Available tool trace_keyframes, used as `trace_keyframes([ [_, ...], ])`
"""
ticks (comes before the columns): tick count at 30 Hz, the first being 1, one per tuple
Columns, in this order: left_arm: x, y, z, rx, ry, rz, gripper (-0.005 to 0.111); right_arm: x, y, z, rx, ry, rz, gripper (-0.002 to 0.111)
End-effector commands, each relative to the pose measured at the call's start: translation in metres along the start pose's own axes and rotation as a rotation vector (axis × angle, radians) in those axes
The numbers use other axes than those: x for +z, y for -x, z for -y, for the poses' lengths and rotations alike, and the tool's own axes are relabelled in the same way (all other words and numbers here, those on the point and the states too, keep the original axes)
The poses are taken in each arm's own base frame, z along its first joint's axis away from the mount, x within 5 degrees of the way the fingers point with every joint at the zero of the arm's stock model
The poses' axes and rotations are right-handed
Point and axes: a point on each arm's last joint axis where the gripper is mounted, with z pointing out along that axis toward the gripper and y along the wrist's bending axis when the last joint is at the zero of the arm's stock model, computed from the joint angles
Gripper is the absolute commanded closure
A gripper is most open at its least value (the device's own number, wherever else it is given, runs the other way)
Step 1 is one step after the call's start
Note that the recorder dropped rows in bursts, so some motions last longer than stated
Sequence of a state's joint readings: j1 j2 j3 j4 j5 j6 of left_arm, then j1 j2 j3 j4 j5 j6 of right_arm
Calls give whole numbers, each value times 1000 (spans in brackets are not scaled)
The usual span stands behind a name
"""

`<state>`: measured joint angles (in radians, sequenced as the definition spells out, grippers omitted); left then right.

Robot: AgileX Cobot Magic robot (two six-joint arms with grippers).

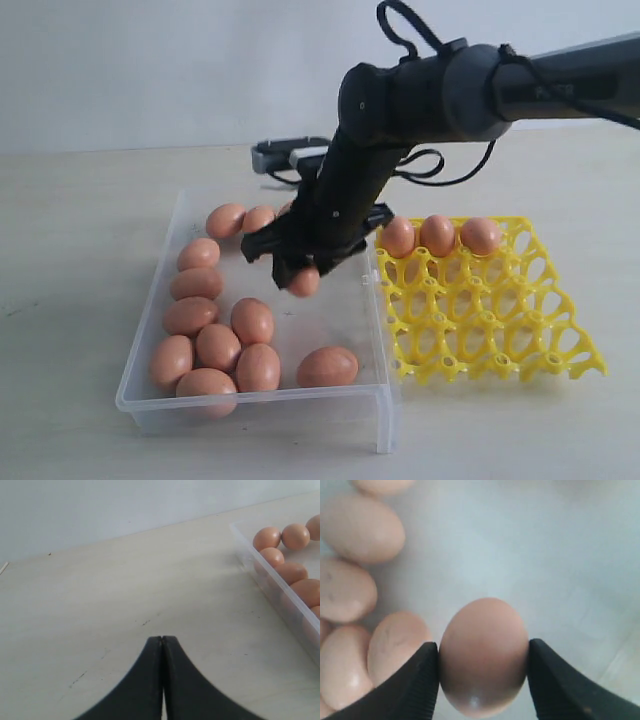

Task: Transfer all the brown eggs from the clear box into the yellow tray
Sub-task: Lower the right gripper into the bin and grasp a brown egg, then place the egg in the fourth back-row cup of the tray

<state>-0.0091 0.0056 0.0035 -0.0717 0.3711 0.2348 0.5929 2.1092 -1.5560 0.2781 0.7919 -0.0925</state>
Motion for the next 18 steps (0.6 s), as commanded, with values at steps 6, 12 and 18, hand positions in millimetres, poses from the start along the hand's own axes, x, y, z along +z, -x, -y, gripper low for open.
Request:
trace_keyframes([
  [6,-1,2,0,-1,1,17,107,-93,1,7,-61,-193,390,108],
  [12,-1,2,0,-1,1,17,107,-124,-35,52,58,-273,456,108],
  [18,-1,2,0,-1,1,17,107,-131,-75,89,66,-344,507,108],
])
